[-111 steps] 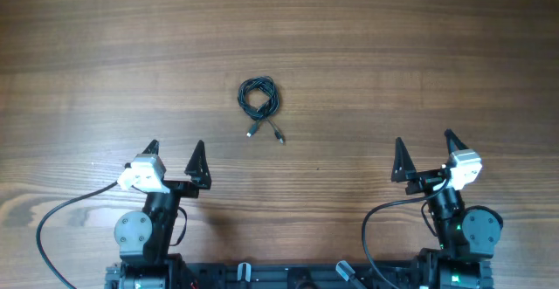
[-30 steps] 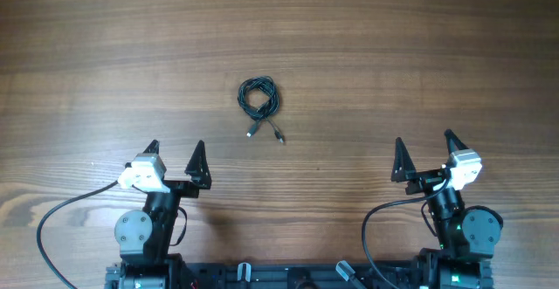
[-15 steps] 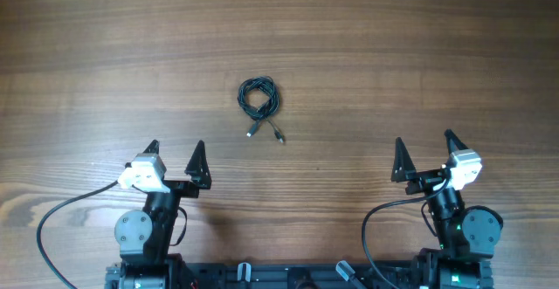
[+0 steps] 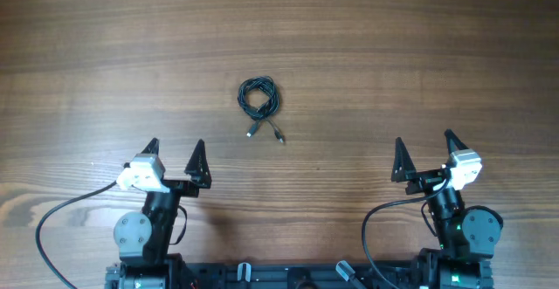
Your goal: Untangle cables
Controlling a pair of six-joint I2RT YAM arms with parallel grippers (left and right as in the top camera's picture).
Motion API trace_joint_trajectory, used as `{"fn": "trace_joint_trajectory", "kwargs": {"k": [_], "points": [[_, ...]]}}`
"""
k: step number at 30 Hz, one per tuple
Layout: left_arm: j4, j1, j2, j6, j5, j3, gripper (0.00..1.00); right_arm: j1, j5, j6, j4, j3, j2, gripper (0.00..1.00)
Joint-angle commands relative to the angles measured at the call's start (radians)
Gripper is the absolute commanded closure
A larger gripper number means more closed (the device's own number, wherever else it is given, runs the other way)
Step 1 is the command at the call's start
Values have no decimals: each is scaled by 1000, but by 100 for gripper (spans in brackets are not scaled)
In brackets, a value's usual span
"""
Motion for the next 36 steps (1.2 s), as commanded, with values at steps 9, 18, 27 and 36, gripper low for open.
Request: {"fn": "trace_joint_trajectory", "kwargs": {"k": [9, 18, 27, 36], "points": [[13, -5, 8, -90, 36, 69, 0, 3, 10, -6, 2, -2, -16, 0], [-103, -4, 229, -75, -45, 273, 0, 3, 10, -6, 2, -2, -16, 0], [-144, -5, 671, -75, -45, 563, 0, 3, 10, -6, 2, -2, -16, 0], [-351, -125, 1105, -2, -35, 901, 0, 3, 10, -6, 2, -2, -16, 0]]}}
